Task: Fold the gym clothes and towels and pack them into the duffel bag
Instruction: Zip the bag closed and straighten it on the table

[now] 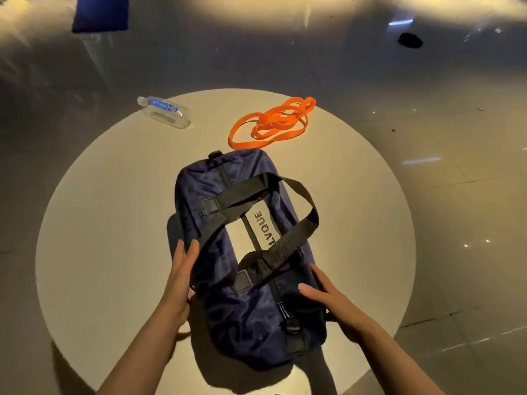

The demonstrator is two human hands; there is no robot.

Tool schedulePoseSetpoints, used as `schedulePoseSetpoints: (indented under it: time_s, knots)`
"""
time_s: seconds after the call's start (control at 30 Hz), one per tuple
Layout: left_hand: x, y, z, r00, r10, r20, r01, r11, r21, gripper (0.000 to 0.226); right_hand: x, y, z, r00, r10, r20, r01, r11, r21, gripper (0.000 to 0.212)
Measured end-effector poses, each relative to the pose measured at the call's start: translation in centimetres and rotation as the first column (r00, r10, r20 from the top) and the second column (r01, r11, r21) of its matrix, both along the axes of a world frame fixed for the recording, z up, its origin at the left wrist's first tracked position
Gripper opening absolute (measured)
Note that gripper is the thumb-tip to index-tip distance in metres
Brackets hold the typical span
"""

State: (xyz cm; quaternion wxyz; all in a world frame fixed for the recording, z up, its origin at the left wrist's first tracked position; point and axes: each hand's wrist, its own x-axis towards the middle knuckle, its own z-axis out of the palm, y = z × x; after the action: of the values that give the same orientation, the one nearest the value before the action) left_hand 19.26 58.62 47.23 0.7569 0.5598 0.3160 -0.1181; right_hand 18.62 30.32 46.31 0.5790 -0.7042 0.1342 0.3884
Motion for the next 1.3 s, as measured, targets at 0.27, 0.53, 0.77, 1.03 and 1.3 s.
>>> schedulePoseSetpoints:
  time_s: [0.27,0.53,0.77,1.03,1.3]
  knots:
    - [-4.3,2.9,-0.8,0.998,0.001,0.069,-0.005,0.998,0.056,0.109,-5.0,8.5,-2.2,0.903,-0.428,0.035,0.412,0.886,0.211,0.105]
    - [-8.2,0.8,-2.0,0.996,0.021,0.083,-0.025,0.999,0.044,0.122,-5.5,9.7,-3.4,0.864,-0.503,-0.034,0.500,0.846,0.187,0.108]
    - [-3.0,-1.9,-2.4,0.985,-0.096,0.140,0.088,0.994,0.059,0.093,-3.0,8.7,-3.9,0.802,-0.595,0.051,0.586,0.800,0.130,0.111]
    - [8.0,-8.5,-4.3,0.919,-0.352,0.178,0.321,0.930,0.180,0.116,6.9,1.6,-4.6,0.713,-0.686,0.147,0.671,0.728,0.144,0.096]
    - [17.9,-14.7,-6.4,0.853,-0.498,0.155,0.421,0.833,0.359,0.104,16.1,-5.0,-4.5,0.646,-0.728,0.231,0.693,0.686,0.223,0.107]
